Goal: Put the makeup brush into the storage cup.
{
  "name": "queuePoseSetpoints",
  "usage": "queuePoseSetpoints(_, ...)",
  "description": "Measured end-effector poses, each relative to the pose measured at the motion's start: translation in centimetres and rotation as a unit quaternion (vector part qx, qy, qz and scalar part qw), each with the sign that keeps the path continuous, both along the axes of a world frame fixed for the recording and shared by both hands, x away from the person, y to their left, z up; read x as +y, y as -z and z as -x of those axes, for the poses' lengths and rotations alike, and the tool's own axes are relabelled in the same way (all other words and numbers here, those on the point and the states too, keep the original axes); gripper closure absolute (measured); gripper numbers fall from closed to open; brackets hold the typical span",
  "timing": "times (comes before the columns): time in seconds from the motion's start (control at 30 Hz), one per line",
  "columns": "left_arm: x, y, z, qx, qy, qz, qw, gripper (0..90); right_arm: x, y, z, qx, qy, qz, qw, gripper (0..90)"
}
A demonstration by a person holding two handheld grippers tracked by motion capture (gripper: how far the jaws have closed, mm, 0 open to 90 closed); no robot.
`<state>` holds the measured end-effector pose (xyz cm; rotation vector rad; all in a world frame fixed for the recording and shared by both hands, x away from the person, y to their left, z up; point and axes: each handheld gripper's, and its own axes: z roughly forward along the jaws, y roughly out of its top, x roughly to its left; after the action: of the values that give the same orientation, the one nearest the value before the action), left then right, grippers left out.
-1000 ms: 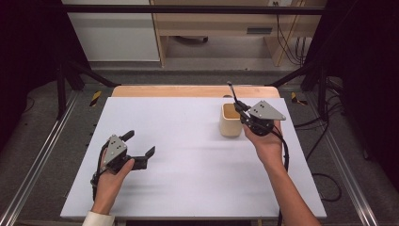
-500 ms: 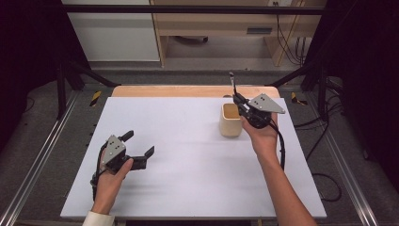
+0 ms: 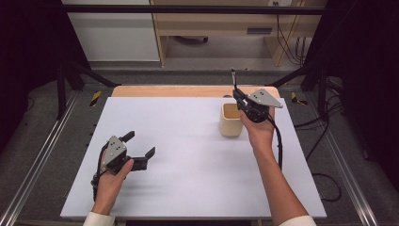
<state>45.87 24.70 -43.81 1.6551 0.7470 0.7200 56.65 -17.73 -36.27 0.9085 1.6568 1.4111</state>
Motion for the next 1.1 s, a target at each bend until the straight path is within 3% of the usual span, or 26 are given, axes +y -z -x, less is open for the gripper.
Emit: queuePoseSetpoints(1.1,1.1,-0.5,0.4,-0.032,0.005,0.028,0.9991,1.7,0.3,1.5,-1.0,0.015,0.005,-0.032,0.9994,83.6)
